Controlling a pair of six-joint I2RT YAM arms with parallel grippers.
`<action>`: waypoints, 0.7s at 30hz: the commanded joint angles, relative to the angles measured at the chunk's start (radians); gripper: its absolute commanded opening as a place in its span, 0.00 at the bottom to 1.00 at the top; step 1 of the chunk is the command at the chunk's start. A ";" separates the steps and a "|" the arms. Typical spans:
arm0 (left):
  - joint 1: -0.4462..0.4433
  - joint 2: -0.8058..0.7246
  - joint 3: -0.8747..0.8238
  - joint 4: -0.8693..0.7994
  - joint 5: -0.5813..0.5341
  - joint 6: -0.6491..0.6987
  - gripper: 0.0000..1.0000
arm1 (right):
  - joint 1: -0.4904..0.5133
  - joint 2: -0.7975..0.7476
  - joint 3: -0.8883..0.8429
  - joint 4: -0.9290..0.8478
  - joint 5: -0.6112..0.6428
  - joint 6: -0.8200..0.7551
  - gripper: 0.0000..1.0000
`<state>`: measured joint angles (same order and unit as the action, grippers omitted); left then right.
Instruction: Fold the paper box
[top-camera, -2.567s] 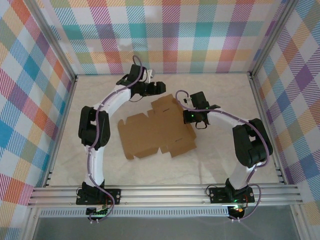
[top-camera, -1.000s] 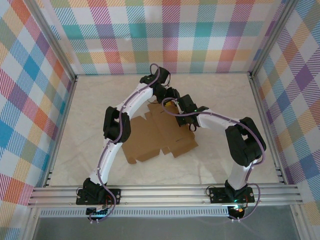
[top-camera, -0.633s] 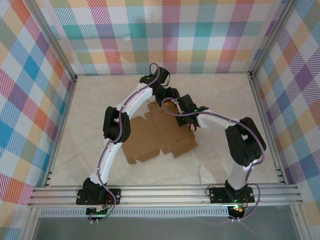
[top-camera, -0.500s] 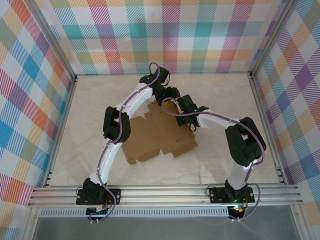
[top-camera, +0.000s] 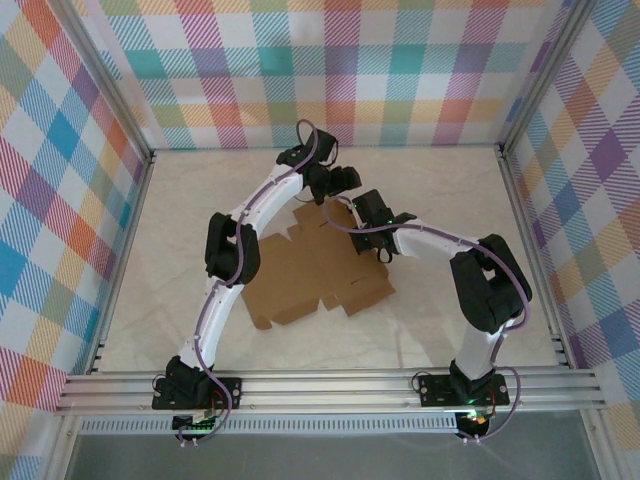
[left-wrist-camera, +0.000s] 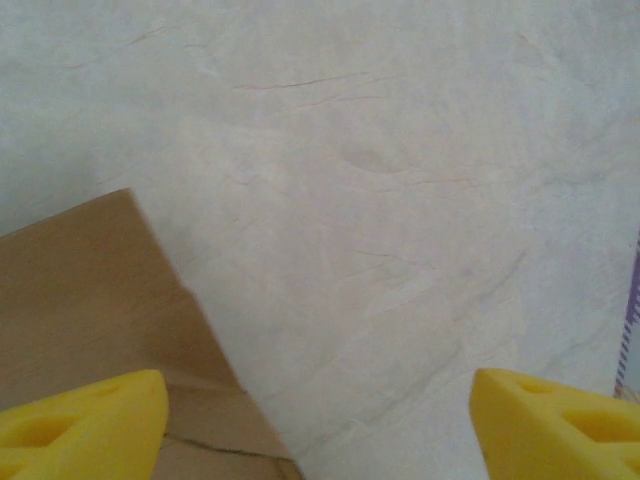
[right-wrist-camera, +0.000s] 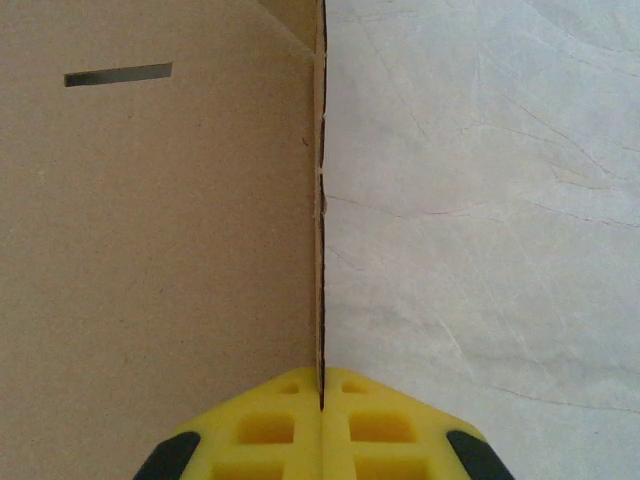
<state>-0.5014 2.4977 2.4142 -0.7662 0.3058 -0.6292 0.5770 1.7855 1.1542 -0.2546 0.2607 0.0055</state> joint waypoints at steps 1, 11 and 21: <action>0.006 0.029 0.045 0.031 0.040 -0.015 0.71 | 0.006 0.000 0.016 0.002 -0.014 -0.010 0.00; 0.003 0.030 0.056 -0.104 0.040 -0.001 0.58 | 0.007 0.002 0.021 0.005 0.005 -0.005 0.00; -0.012 0.009 -0.004 -0.111 0.118 -0.070 0.54 | 0.007 0.007 0.025 0.002 0.009 -0.006 0.00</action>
<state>-0.5083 2.5206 2.4336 -0.8631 0.3775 -0.6624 0.5770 1.7855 1.1542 -0.2550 0.2619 0.0059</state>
